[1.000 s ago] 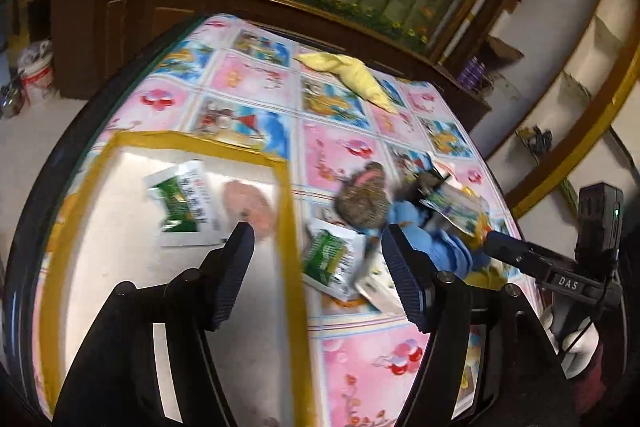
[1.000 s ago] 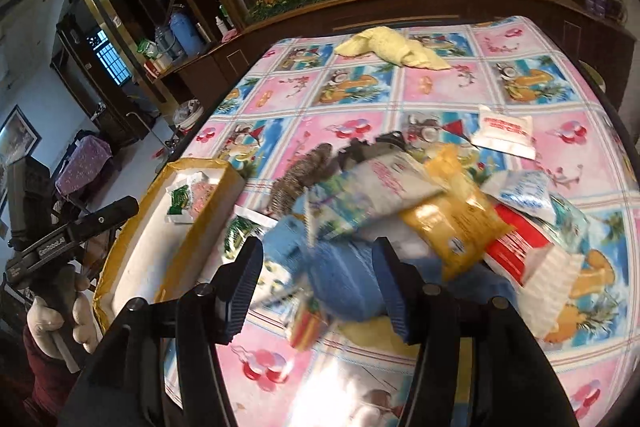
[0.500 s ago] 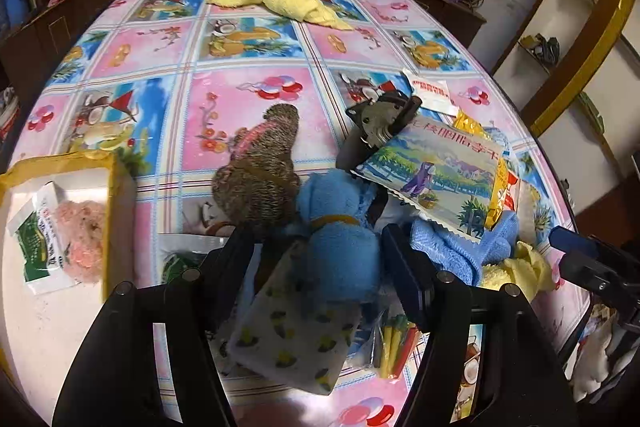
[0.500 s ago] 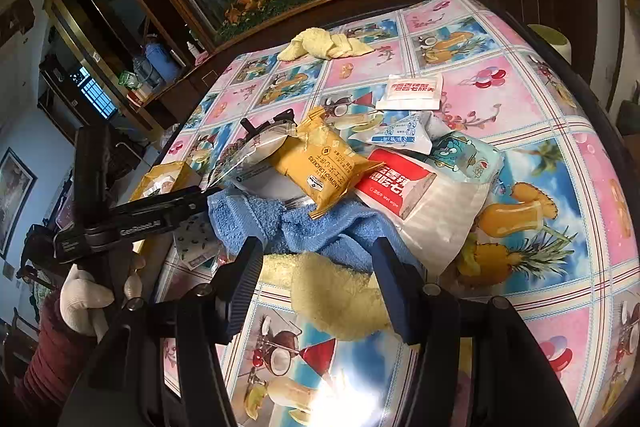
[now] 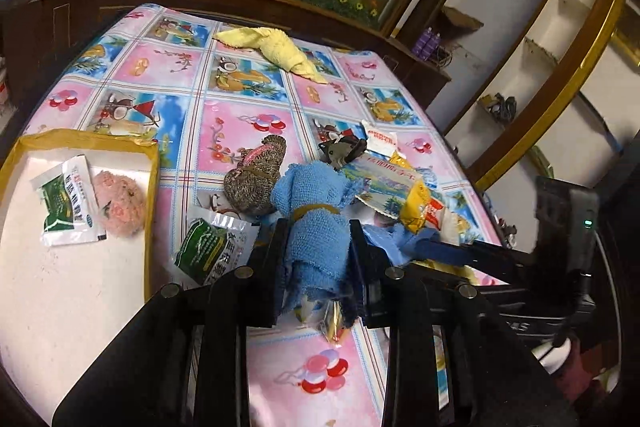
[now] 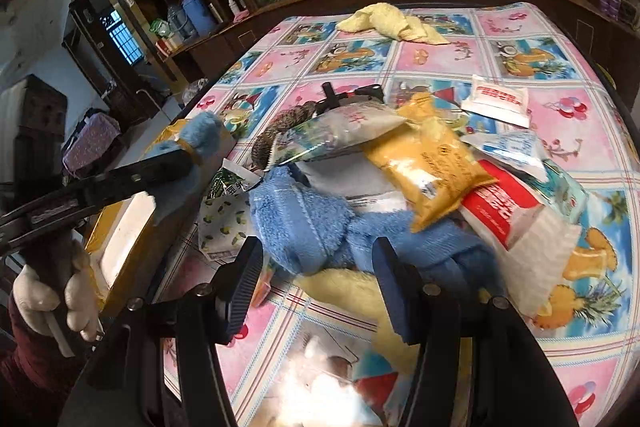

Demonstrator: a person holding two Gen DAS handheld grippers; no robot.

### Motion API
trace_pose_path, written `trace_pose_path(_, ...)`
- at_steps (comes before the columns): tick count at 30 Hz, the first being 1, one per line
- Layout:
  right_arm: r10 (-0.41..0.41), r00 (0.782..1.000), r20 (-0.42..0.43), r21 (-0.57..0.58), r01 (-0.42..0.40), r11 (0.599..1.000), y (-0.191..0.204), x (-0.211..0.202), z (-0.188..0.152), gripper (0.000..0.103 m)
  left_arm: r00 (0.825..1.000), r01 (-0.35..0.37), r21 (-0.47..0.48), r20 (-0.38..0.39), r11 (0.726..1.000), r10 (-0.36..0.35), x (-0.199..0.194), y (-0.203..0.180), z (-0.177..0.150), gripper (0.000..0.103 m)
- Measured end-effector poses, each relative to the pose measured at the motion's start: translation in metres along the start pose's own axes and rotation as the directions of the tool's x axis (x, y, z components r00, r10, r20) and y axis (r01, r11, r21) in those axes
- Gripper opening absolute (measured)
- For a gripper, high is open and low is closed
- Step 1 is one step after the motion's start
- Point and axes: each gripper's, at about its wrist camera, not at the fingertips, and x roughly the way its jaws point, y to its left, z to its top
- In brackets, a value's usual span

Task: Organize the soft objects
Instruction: 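Grasp the rolled blue towel with the left tool while the right tool grasps another blue towel, then lower both blue towels into the tray and open both tools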

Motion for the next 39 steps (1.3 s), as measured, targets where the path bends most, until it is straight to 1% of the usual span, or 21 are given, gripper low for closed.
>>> trace_pose_path(2, -0.011, 1.000, -0.029, -0.043, 0.010, 0.999, 0.012, 0.013, 0.004, 0.057, 0.999, 0.029, -0.025, 0.025, 0.999, -0.029, -0.018, 0.005, -0.009, 0.027)
trace_pose_path(3, -0.032, 0.999, -0.043, -0.068, 0.029, 0.997, 0.018, 0.020, 0.006, 0.057, 0.999, 0.041, -0.035, 0.038, 0.999, -0.039, -0.027, 0.008, -0.014, 0.027)
trace_pose_path(6, -0.127, 0.989, -0.078, -0.135, 0.116, 0.984, 0.026, 0.042, 0.011, 0.058, 0.996, 0.050, -0.072, 0.075, 0.996, -0.044, -0.048, 0.020, -0.029, 0.027)
trace_pose_path(8, -0.184, 0.980, -0.074, -0.160, 0.171, 0.972, 0.027, 0.050, 0.013, 0.058, 0.995, 0.051, -0.100, 0.088, 0.994, -0.043, -0.057, 0.030, -0.036, 0.027)
trace_pose_path(9, -0.198, 0.977, -0.076, -0.166, 0.184, 0.969, 0.026, 0.053, 0.012, 0.056, 0.995, 0.048, -0.118, 0.092, 0.992, -0.038, -0.061, 0.036, -0.040, 0.027)
trace_pose_path(10, -0.201, 0.977, -0.077, -0.155, 0.187, 0.970, 0.023, 0.054, 0.012, 0.042, 0.995, 0.044, -0.131, 0.095, 0.990, -0.032, -0.064, 0.041, -0.043, 0.027)
trace_pose_path(11, -0.195, 0.978, -0.072, -0.135, 0.184, 0.974, 0.020, 0.052, 0.012, 0.040, 0.995, 0.039, -0.144, 0.096, 0.989, -0.025, -0.067, 0.047, -0.046, 0.027)
trace_pose_path(12, -0.177, 0.982, -0.068, -0.108, 0.169, 0.980, 0.016, 0.048, 0.013, 0.039, 0.995, 0.030, -0.159, 0.099, 0.987, -0.015, -0.070, 0.052, -0.049, 0.027)
trace_pose_path(15, -0.131, 0.991, -0.017, -0.029, 0.131, 0.991, 0.009, 0.028, 0.013, 0.038, 0.994, 0.024, -0.206, 0.109, 0.978, -0.001, -0.078, 0.067, -0.057, 0.027)
trace_pose_path(17, -0.118, 0.993, 0.015, -0.004, 0.119, 0.993, 0.008, 0.014, 0.012, 0.038, 0.993, 0.023, -0.234, 0.119, 0.972, 0.006, -0.083, 0.074, -0.062, 0.027)
trace_pose_path(20, -0.078, 0.996, 0.037, 0.018, 0.077, 0.997, 0.011, -0.008, 0.008, 0.038, 0.991, 0.019, -0.250, 0.131, 0.968, 0.014, -0.090, 0.080, -0.065, 0.027)
trace_pose_path(25, 0.001, 0.997, 0.083, 0.041, -0.004, 0.999, 0.021, -0.042, 0.004, 0.038, 0.987, 0.011, -0.255, 0.158, 0.967, 0.031, -0.105, 0.082, -0.069, 0.027)
trace_pose_path(29, 0.076, 0.988, 0.131, 0.071, -0.086, 0.994, 0.030, -0.062, 0.013, 0.038, 0.984, -0.012, -0.249, 0.170, 0.968, 0.056, -0.114, 0.086, -0.067, 0.027)
trace_pose_path(32, 0.150, 0.975, 0.165, 0.079, -0.165, 0.983, 0.043, -0.073, 0.026, 0.038, 0.980, -0.037, -0.238, 0.180, 0.971, 0.081, -0.122, 0.091, -0.060, 0.027)
trace_pose_path(34, 0.223, 0.960, 0.168, 0.088, -0.240, 0.967, 0.053, -0.074, 0.038, 0.038, 0.978, -0.061, -0.232, 0.181, 0.971, 0.105, -0.122, 0.098, -0.052, 0.027)
trace_pose_path(36, 0.322, 0.934, 0.157, 0.111, -0.341, 0.934, 0.065, -0.067, 0.051, 0.038, 0.974, -0.090, -0.230, 0.181, 0.969, 0.134, -0.121, 0.108, -0.041, 0.027)
trace_pose_path(38, 0.420, 0.897, 0.135, 0.147, -0.437, 0.887, 0.079, -0.053, 0.064, 0.038, 0.973, -0.105, -0.244, 0.174, 0.964, 0.150, -0.117, 0.122, -0.030, 0.027)
trace_pose_path(39, 0.470, 0.874, 0.121, 0.166, -0.485, 0.859, 0.087, -0.045, 0.070, 0.038, 0.973, -0.108, -0.255, 0.170, 0.961, 0.155, -0.114, 0.131, -0.025, 0.027)
